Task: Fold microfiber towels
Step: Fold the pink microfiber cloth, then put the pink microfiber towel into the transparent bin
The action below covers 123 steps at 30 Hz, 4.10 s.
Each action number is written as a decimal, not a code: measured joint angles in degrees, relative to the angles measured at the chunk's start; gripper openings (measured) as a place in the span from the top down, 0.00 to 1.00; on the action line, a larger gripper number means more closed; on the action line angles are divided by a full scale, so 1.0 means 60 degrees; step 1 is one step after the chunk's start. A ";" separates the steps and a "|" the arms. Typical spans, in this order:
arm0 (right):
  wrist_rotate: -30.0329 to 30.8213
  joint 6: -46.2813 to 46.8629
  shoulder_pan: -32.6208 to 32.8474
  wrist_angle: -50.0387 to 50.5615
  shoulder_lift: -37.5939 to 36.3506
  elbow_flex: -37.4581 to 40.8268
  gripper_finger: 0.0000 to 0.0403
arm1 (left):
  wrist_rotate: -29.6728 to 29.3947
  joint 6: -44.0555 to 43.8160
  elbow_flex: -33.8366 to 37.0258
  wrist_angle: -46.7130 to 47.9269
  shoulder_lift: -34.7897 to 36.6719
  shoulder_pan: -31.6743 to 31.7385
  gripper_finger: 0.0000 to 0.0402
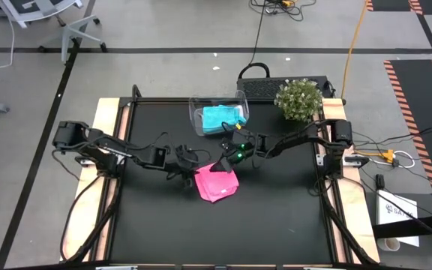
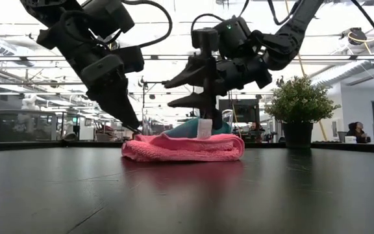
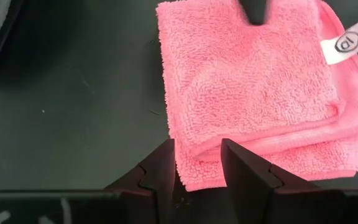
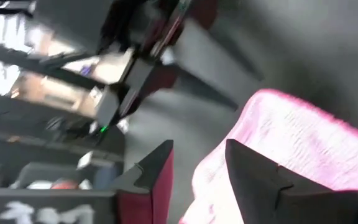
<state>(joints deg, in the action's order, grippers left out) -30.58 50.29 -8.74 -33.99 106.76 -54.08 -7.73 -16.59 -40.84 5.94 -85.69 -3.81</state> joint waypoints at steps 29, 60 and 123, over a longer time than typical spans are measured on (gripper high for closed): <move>-0.1705 0.0293 -0.0673 0.5932 -0.2236 0.0004 0.68 | 0.1279 -0.0411 -0.0015 -0.3577 -0.1515 -0.0018 0.67; 0.0052 0.0107 0.0059 0.4031 -0.0284 0.0579 0.68 | 0.1024 -0.0922 -0.0015 -0.1555 -0.1515 -0.0011 0.67; 0.0512 -0.1553 0.0209 0.3112 0.0069 0.0588 0.79 | 0.1567 -0.9441 -0.0040 -0.1262 -0.1689 -0.0781 0.67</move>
<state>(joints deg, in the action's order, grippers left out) -27.51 40.97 -7.49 -15.32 107.18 -50.55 1.68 -73.23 -41.08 -1.63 -95.82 -8.50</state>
